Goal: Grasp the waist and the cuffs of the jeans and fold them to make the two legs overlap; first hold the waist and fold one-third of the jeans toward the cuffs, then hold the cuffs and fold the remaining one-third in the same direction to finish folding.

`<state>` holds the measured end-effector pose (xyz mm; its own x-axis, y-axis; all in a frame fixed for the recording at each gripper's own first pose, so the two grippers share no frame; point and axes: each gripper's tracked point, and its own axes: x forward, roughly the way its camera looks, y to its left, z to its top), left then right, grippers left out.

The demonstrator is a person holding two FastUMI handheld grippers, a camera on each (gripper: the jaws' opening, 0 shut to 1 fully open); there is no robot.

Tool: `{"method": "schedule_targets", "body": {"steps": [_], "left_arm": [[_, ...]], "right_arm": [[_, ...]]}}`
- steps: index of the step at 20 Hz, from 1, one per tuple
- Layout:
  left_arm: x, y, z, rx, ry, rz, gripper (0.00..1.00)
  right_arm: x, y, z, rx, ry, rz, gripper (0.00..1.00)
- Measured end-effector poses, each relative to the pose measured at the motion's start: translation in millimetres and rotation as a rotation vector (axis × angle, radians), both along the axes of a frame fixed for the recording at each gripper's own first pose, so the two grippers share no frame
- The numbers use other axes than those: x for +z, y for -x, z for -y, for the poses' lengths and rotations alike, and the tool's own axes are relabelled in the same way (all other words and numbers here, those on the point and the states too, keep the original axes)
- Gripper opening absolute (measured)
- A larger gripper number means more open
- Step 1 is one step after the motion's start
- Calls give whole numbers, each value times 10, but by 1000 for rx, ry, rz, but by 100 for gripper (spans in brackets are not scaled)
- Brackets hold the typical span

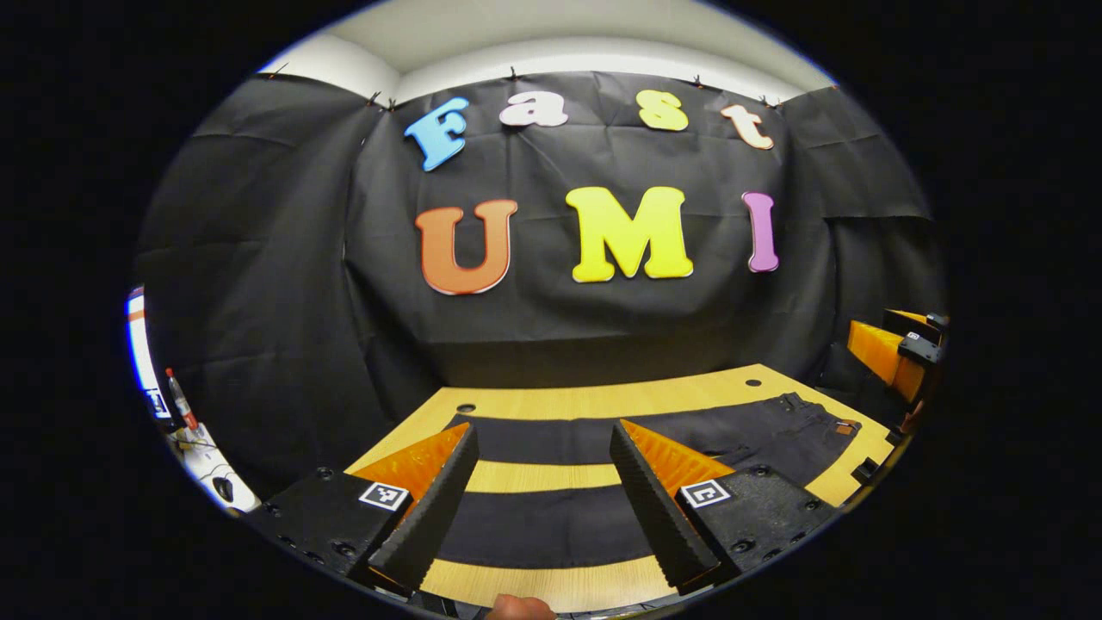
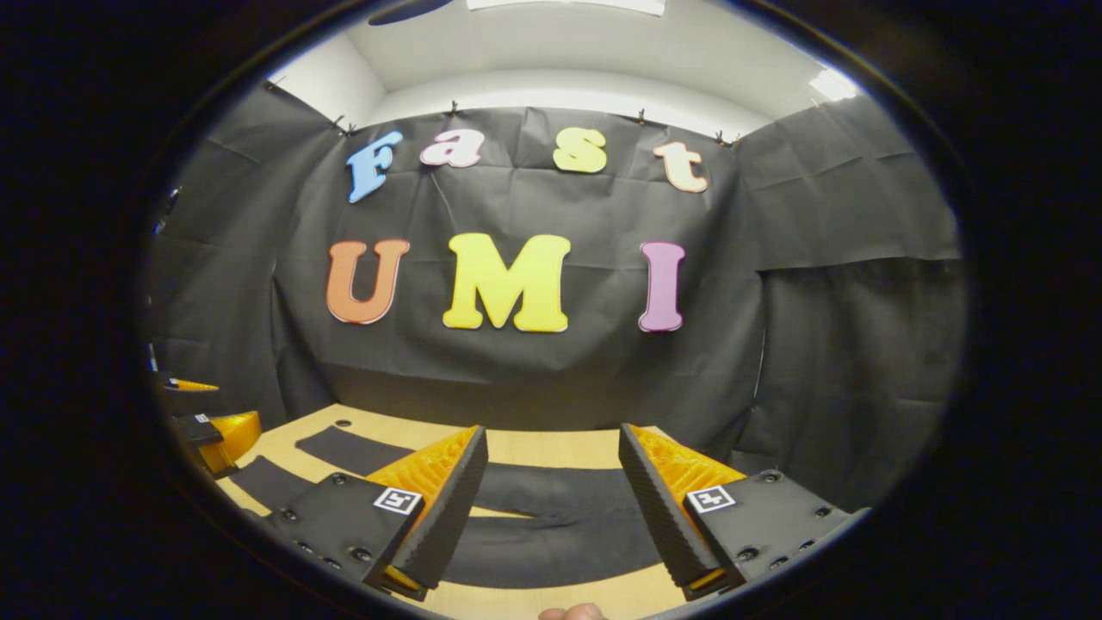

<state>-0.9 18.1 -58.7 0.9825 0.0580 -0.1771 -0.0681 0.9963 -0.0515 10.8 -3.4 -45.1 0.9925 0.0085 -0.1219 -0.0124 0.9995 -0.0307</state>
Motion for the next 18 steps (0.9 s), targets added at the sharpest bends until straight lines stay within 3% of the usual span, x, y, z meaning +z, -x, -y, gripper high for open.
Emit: {"method": "schedule_targets", "body": {"steps": [3, 7, 9, 13, 14, 18], "left_arm": [[-419, 82, -144, 38, 105, -138, 98], [-1125, 305, -360, 159, 473, -397, 99], [-1417, 316, -519, 245, 599, -477, 99], [-1809, 314, -902, 419, 746, -551, 99], [-1872, 313, -943, 470, 801, -572, 99], [-2197, 245, -1069, 593, 959, -620, 99]], "right_arm": [[-278, 42, 122, -35, -33, -91, 93], [-703, 149, 472, -124, -147, -258, 96], [-831, 102, 713, -182, -203, -310, 96], [-1152, -122, 1213, -277, -324, -420, 93], [-1271, -184, 1327, -302, -382, -455, 98], [-1769, -377, 1636, -382, -516, -593, 98]]}}
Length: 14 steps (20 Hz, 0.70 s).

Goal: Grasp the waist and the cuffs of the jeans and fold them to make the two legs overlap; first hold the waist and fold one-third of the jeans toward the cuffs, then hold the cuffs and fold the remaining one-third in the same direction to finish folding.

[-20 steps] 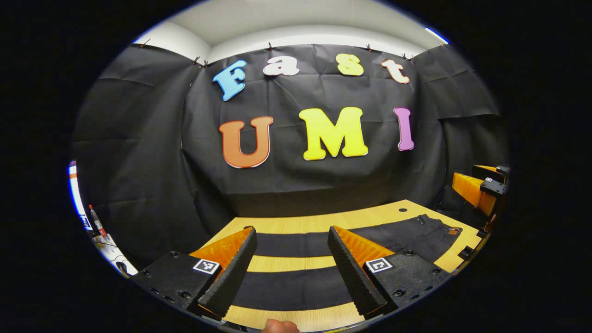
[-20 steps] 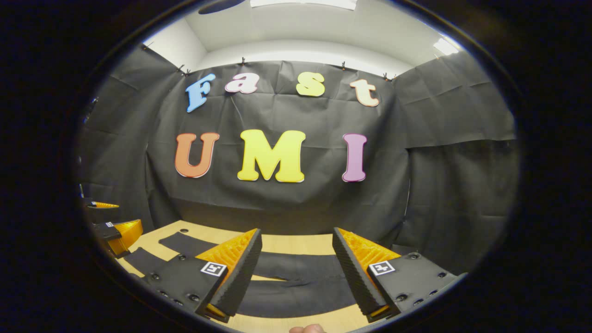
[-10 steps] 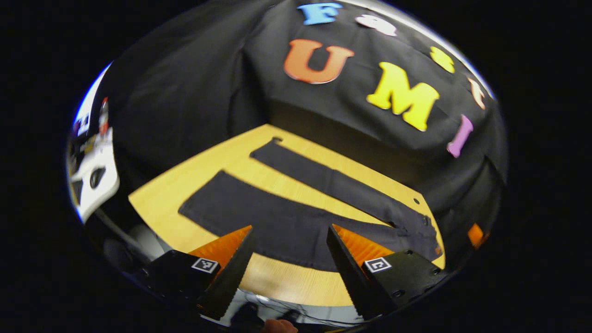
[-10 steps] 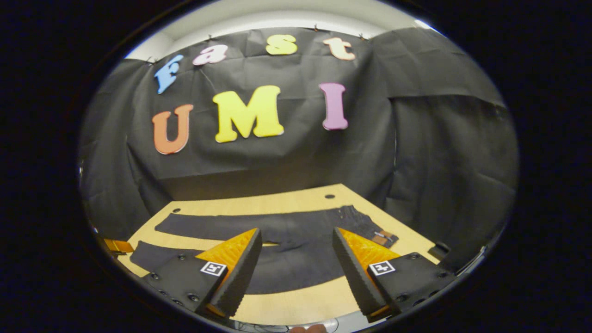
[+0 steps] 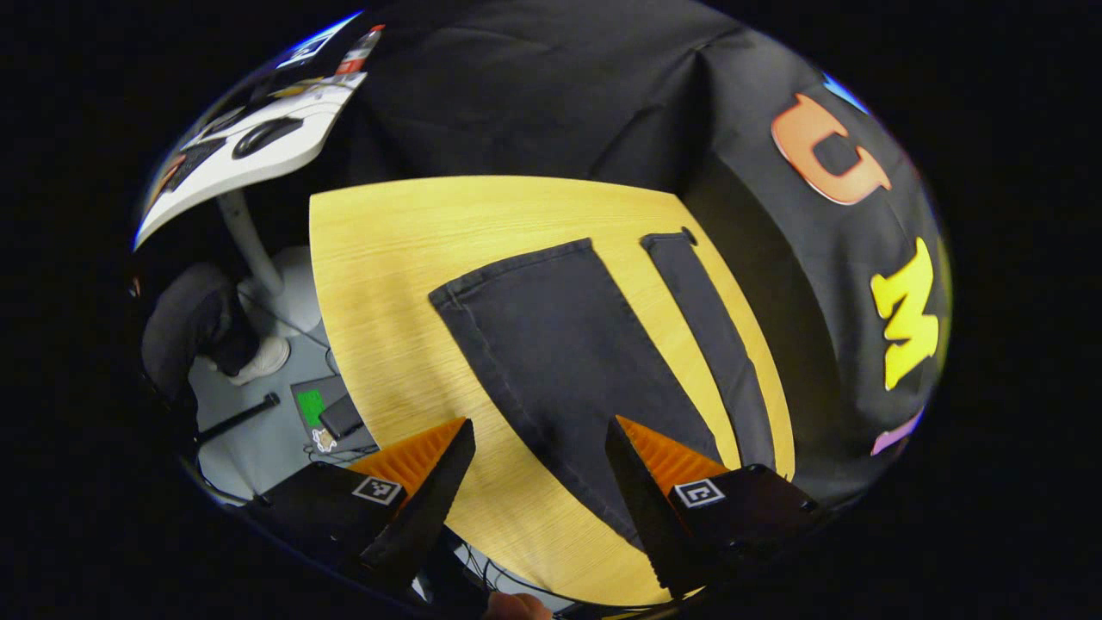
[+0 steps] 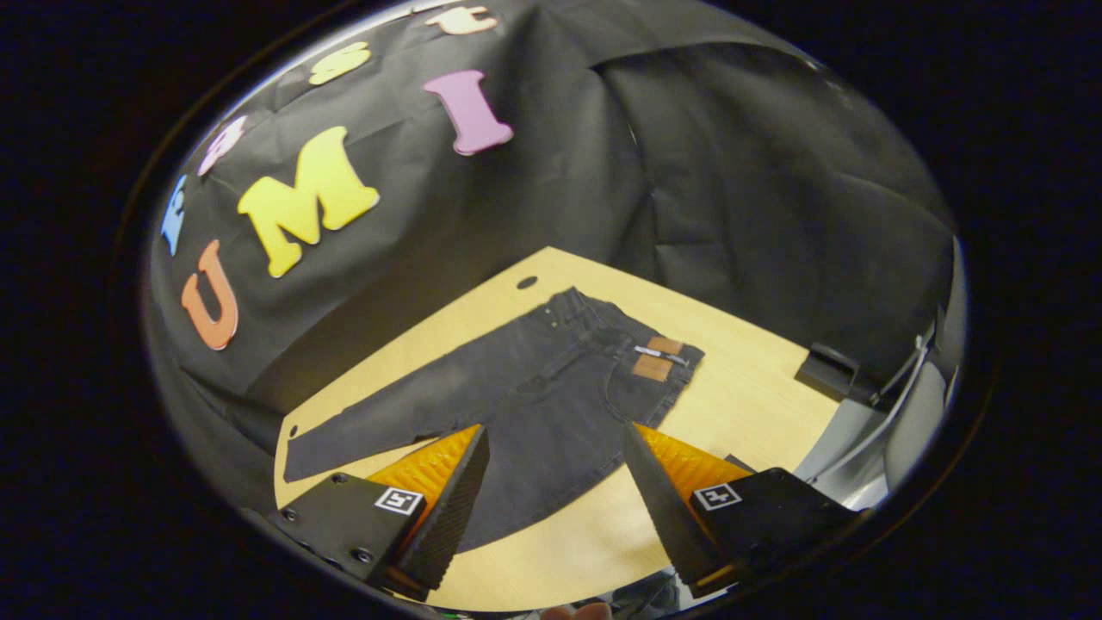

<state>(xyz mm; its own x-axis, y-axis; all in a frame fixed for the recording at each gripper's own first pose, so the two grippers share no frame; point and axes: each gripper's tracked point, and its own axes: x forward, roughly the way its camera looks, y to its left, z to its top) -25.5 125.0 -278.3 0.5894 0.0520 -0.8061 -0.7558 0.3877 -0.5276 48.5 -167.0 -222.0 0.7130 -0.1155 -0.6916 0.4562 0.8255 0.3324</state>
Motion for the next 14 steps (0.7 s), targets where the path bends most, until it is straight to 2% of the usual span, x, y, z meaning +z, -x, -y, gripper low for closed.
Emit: {"method": "schedule_targets", "body": {"steps": [3, 9, 12, 14], "left_arm": [[-82, -28, -82, 80, 39, -28, 99], [-160, -183, -280, 154, 57, -32, 98], [-160, -222, -331, 176, 70, -24, 96], [-162, -267, -366, 178, 64, -17, 96]], "right_arm": [[-190, -56, 182, -46, -41, -45, 98], [-422, -301, 525, -152, -123, -89, 98], [-591, -358, 684, -242, -205, -122, 98], [-696, -382, 742, -264, -241, -143, 98]]}}
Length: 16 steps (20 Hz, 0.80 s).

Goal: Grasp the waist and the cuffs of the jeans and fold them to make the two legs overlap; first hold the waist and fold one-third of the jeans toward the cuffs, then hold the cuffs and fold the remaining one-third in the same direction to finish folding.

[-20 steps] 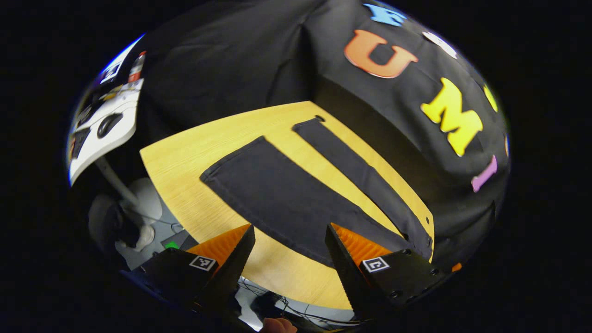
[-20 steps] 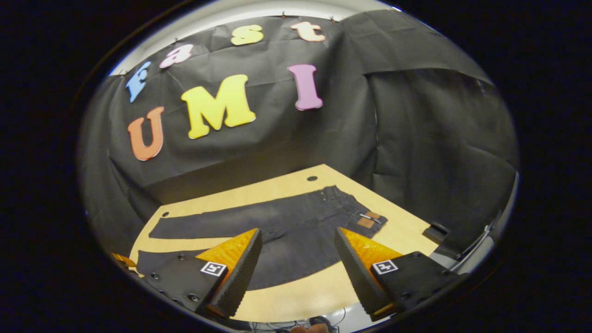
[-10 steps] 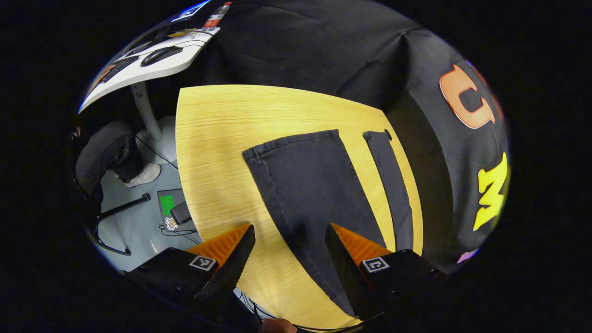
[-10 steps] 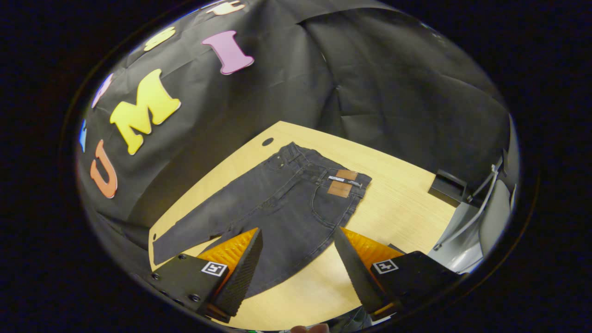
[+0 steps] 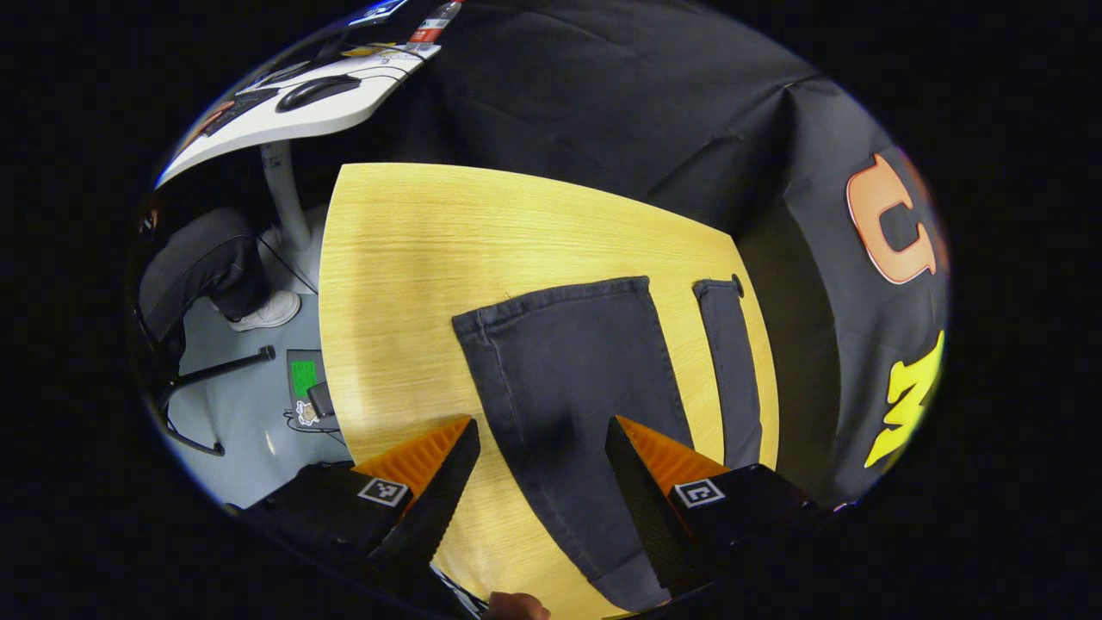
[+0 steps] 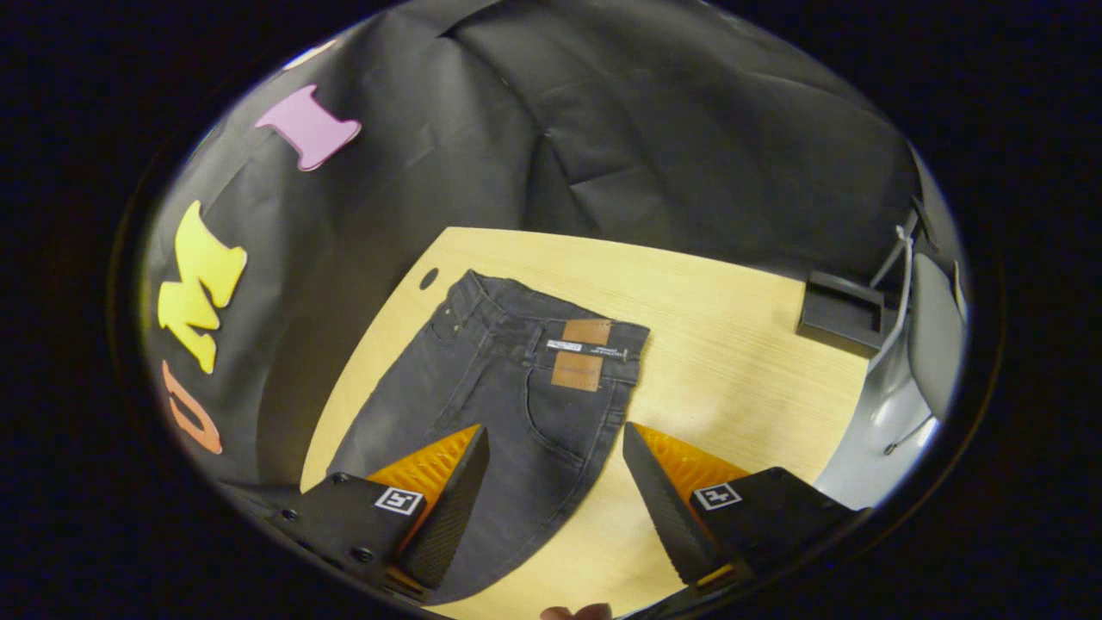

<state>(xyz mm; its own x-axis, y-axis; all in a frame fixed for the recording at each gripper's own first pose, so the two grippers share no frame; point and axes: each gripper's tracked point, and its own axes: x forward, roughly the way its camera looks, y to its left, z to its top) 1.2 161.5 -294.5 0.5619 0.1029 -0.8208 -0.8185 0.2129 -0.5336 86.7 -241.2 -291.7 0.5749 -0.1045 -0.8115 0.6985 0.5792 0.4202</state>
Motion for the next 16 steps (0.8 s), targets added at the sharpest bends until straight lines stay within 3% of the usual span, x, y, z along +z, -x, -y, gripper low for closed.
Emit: {"method": "schedule_targets", "body": {"steps": [12, 13, 14, 15, 16], "left_arm": [[22, -158, -93, 36, 82, 95, 95], [10, -116, -68, 45, 97, 90, 95], [5, -41, -31, 53, 113, 83, 95], [4, 2, -45, 65, 122, 74, 95], [1, 19, -62, 80, 126, 64, 94]], "right_arm": [[-246, -93, -9, -27, -98, -39, 97], [-246, -78, -3, -20, -98, -44, 92], [-247, -58, -1, -19, -100, -44, 98], [-254, -48, 8, -22, -104, -46, 92], [-263, -44, 23, -30, -107, -46, 97]]}}
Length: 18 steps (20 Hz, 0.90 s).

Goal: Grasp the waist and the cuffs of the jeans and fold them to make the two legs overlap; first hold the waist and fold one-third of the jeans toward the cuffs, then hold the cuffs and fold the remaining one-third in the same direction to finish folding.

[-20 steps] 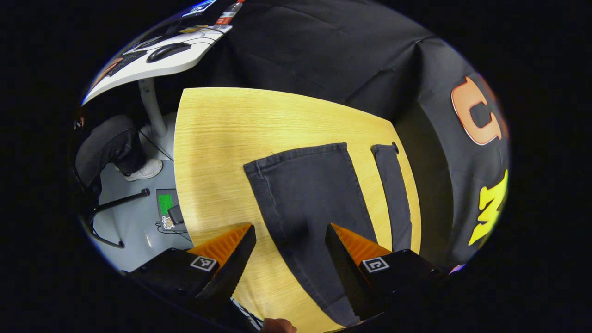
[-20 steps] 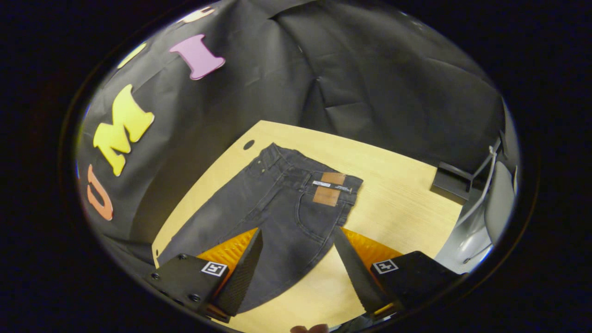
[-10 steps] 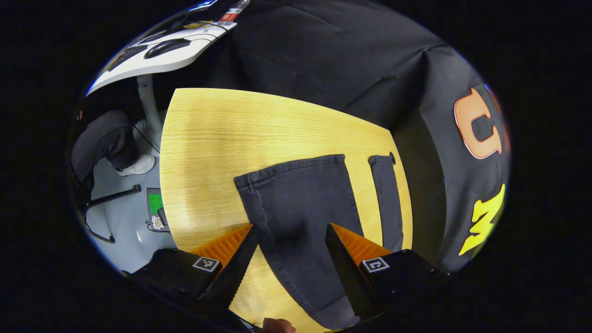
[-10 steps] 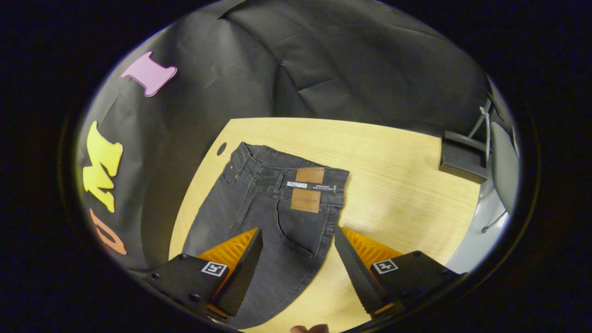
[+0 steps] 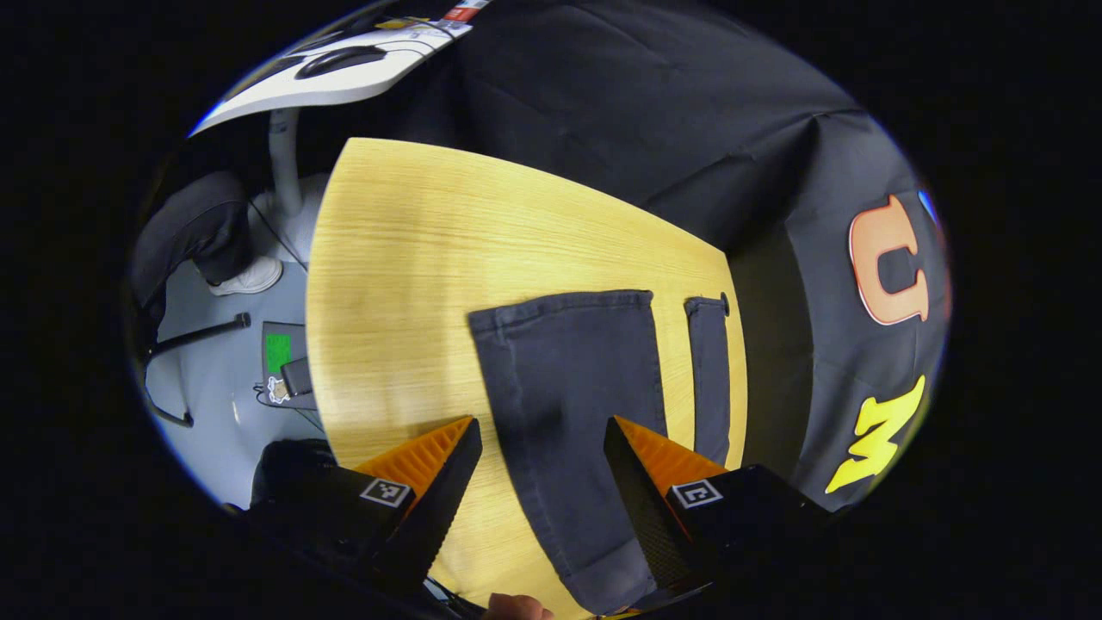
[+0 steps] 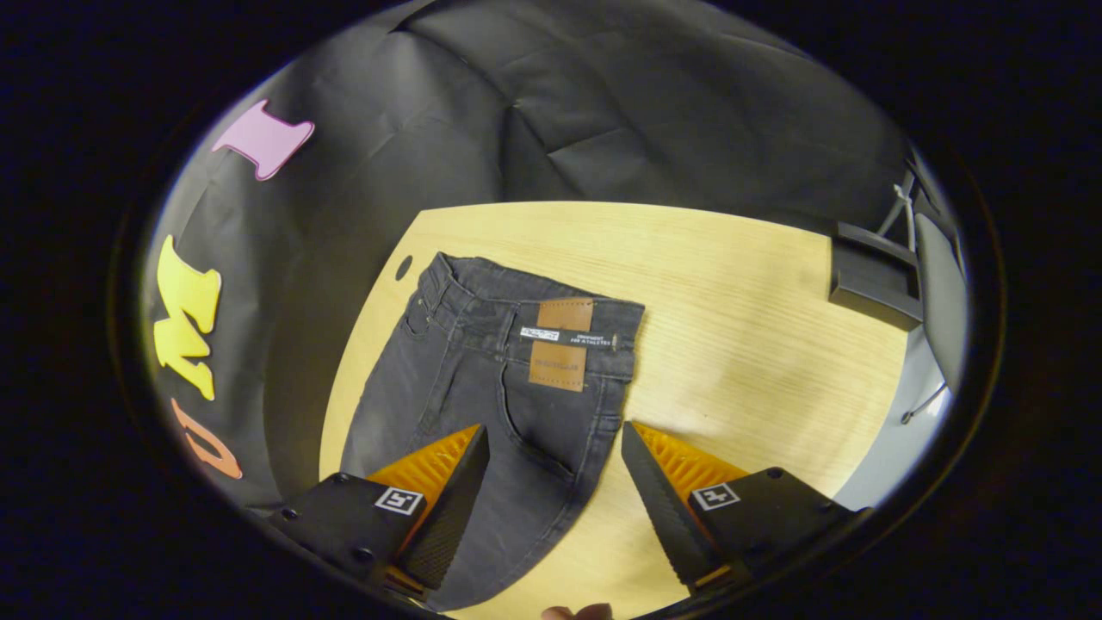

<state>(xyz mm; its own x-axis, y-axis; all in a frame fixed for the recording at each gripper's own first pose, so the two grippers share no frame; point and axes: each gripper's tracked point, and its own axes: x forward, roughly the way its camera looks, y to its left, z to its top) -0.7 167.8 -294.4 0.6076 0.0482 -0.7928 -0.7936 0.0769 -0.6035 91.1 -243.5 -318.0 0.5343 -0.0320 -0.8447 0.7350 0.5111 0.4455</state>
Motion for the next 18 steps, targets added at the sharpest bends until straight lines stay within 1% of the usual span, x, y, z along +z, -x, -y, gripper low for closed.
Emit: {"method": "schedule_targets", "body": {"steps": [1, 3, 4, 7, 8, 9, 10, 11, 12, 13, 14, 15, 16, 17, 18], "left_arm": [[3, -4, -18, 5, 2, -10, 94], [-10, -119, -44, -18, -31, -12, 94], [-11, -183, -64, -29, -50, -7, 94], [-18, -317, -100, -53, -88, 16, 94], [-20, -342, -111, -57, -93, 24, 94], [-40, -372, -121, -59, -94, 37, 100], [-55, -395, -134, -53, -91, 50, 96], [-93, -394, -155, -45, -81, 55, 84], [-99, -397, -165, -36, -76, 68, 81], [-127, -408, -184, -32, -67, 71, 69], [-123, -390, -182, -26, -60, 75, 61], [-157, -388, -176, -24, -52, 80, 55], [-198, -364, -195, -13, -42, 78, 48], [-214, -343, -203, 4, -27, 88, 38], [-238, -357, -196, 15, -9, 102, 21]], "right_arm": [[3, -25, 5, -4, -9, 4, 94], [-7, -62, 14, 7, -11, 7, 94], [-14, -51, 10, 19, -8, 7, 92], [-11, -54, 15, 22, -13, 19, 92], [-15, -48, 14, 18, -16, 22, 94], [-18, -55, 19, 18, -18, 24, 92], [-18, -65, 24, 21, -15, 26, 92], [-22, -81, 28, 27, -13, 27, 94], [-28, -103, 36, 33, -9, 30, 94], [-38, -131, 44, 37, -4, 33, 93], [-42, -154, 44, 43, 0, 35, 90], [-49, -167, 48, 49, 0, 39, 89], [-57, -172, 44, 48, -2, 44, 91], [-55, -166, 45, 47, -6, 48, 88], [-53, -169, 51, 42, -10, 49, 88]]}}
